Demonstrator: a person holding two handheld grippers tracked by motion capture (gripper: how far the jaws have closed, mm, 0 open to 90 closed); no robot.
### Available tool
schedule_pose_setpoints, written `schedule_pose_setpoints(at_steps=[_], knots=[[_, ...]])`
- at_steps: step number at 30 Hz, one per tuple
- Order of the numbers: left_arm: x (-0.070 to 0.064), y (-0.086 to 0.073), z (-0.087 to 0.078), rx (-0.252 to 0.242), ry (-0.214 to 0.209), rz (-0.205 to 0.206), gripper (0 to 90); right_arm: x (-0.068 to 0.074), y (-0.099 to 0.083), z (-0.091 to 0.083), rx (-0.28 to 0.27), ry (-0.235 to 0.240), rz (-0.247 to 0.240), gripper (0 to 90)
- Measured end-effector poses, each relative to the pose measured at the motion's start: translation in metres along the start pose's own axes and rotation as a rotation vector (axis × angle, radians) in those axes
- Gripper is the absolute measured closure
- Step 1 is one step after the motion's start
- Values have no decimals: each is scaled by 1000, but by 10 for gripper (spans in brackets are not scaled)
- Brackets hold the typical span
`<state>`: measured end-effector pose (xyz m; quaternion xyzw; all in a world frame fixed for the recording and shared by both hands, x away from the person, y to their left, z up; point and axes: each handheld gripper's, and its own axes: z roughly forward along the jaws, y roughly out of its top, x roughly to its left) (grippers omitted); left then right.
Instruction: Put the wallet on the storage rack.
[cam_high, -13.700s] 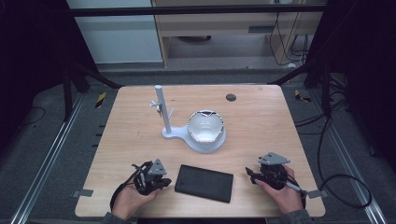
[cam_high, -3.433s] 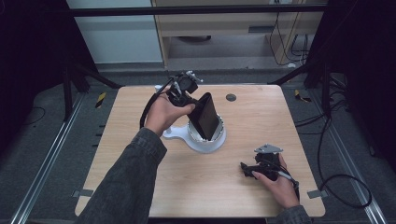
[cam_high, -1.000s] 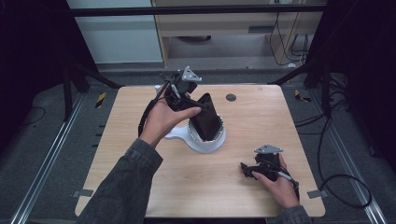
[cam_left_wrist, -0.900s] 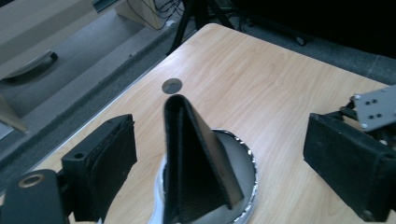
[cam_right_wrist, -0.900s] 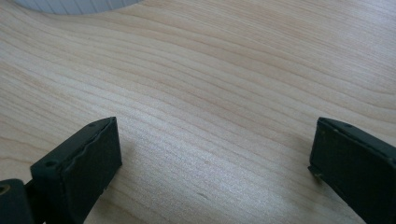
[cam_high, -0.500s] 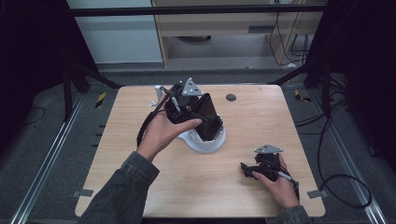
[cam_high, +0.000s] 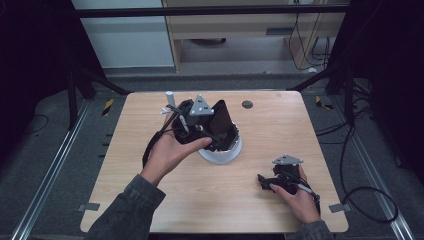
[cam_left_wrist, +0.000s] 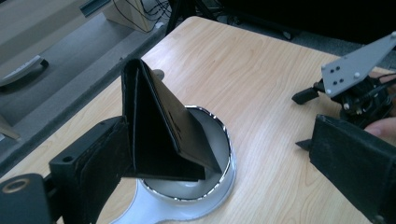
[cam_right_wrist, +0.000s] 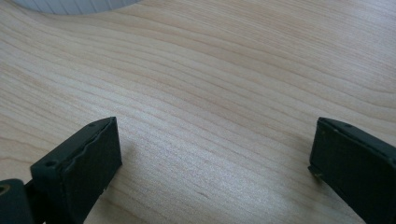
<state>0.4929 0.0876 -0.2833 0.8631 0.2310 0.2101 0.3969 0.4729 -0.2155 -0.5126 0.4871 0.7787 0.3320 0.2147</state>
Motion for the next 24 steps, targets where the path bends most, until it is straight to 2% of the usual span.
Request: schedule_pose_setpoints(at_steps=[10,24], knots=[[-7,-26,-4,0,-6,-16,47,0,0,0,-1,1,2,22],[-15,-79,10,50,-33,-57,44,1,0,0,-1,2,4,22]])
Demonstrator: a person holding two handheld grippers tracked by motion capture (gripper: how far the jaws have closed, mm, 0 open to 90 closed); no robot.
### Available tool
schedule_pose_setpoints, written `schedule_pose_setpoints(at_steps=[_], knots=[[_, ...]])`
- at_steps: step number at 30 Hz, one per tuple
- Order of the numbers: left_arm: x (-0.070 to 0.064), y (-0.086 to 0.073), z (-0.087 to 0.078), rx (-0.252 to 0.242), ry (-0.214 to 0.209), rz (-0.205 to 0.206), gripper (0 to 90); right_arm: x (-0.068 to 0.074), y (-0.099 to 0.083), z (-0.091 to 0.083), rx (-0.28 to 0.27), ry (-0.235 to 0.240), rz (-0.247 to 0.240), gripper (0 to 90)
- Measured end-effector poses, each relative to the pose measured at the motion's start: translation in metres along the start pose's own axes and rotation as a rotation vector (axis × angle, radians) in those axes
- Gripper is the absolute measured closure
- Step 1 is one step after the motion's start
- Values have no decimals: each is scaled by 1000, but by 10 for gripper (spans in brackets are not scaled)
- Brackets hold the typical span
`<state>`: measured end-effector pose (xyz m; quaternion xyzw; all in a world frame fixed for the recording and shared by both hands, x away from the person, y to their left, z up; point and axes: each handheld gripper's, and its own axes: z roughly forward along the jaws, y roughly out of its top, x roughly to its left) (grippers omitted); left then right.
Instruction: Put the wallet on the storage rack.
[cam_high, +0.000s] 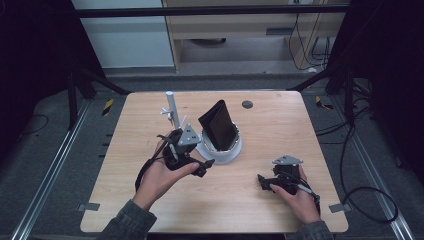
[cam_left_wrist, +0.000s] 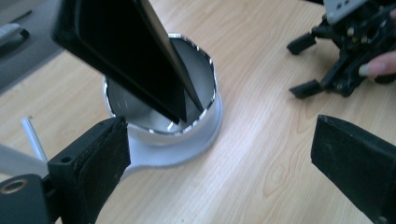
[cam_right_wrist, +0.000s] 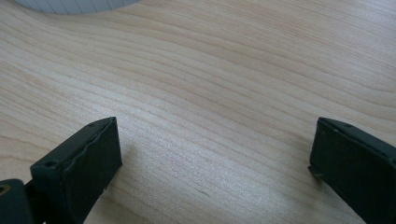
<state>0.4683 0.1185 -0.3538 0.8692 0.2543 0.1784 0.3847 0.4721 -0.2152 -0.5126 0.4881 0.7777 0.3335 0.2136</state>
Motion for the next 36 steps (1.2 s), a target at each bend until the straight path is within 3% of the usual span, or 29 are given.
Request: schedule_pose_setpoints(at_steps=[10,18,24,29,36], knots=[[0,-43,15,51,-17,-42,42,0,0,0,0,-1,1,22],[9,-80,25,100,-8,-91,42,0,0,0,-1,-1,1,22],[21,-108,25,129,38,-129,44,1,-1,-1,0,-2,3,22],[36,-131,20,129,81,-184,47,1,-1,-1,0,-2,4,22],[60,-163,11,137,181,-251,56,1,-1,-1,0,-4,2,22]])
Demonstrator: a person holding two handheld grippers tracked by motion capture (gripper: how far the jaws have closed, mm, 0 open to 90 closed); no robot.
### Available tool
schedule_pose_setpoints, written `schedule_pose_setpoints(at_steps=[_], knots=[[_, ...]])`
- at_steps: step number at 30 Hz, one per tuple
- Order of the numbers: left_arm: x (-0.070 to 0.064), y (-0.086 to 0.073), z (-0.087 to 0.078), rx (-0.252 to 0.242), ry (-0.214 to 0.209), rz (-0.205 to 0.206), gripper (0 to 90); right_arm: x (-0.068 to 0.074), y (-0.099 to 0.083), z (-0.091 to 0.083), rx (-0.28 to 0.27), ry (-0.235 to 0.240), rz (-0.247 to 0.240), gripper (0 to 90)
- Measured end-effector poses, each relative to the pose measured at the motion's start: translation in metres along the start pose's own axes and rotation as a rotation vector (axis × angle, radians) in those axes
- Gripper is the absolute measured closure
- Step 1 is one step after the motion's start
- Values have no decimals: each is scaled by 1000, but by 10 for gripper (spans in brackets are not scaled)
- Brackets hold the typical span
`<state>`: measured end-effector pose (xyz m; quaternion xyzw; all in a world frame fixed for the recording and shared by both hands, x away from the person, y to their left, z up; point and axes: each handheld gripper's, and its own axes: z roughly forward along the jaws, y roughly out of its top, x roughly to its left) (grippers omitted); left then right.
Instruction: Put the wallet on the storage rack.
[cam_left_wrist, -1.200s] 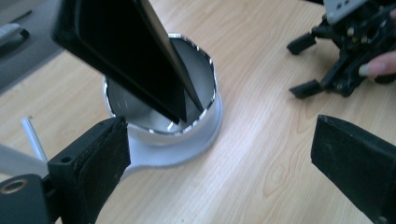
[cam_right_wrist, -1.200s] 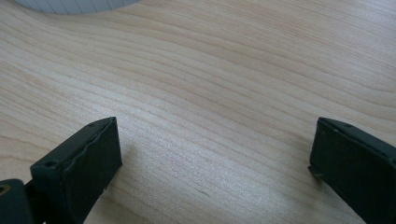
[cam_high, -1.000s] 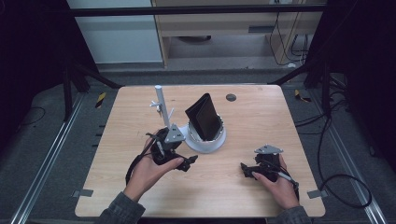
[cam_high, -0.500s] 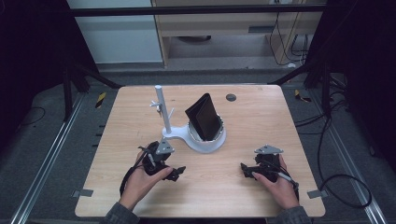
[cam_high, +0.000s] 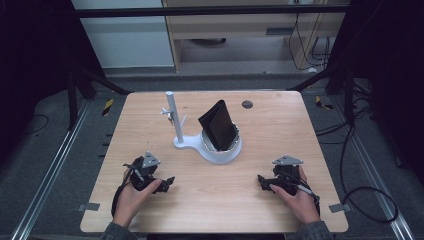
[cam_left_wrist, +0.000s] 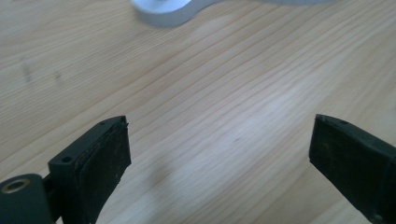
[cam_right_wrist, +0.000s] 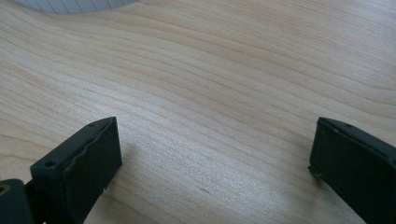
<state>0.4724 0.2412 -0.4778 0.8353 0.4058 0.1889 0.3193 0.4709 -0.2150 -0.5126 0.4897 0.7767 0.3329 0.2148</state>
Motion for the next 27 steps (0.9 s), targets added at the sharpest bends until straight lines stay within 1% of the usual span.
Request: schedule_pose_setpoints(at_steps=[2,3,5,7,9,10,14,15,17,19,20,22,23,27], knots=[[8,-6,0,-12,2,-38,56,0,0,0,0,1,1,22],[10,-8,0,-15,9,-46,55,0,0,0,0,1,1,22],[16,-13,1,-2,21,-52,55,0,0,0,0,1,1,22],[21,-18,3,6,18,-75,56,0,0,0,0,1,2,22],[25,-21,4,9,26,-81,55,0,0,0,0,0,1,22],[26,-22,4,16,31,-78,55,0,0,0,0,1,1,22],[32,-25,7,25,47,-93,53,0,0,0,0,0,1,22],[33,-26,7,34,52,-91,54,0,0,0,0,0,1,22],[35,-26,9,45,49,-101,50,0,0,0,0,0,2,22],[37,-27,10,39,48,-105,28,1,0,0,0,-1,5,22],[38,-28,11,28,52,-107,27,1,0,0,0,-1,2,22],[39,-31,13,-1,55,-108,9,1,0,0,0,-2,3,21],[40,-33,14,-26,54,-109,0,1,0,0,0,-2,2,21],[40,-33,14,-26,56,-109,0,1,0,0,4,0,3,11]])
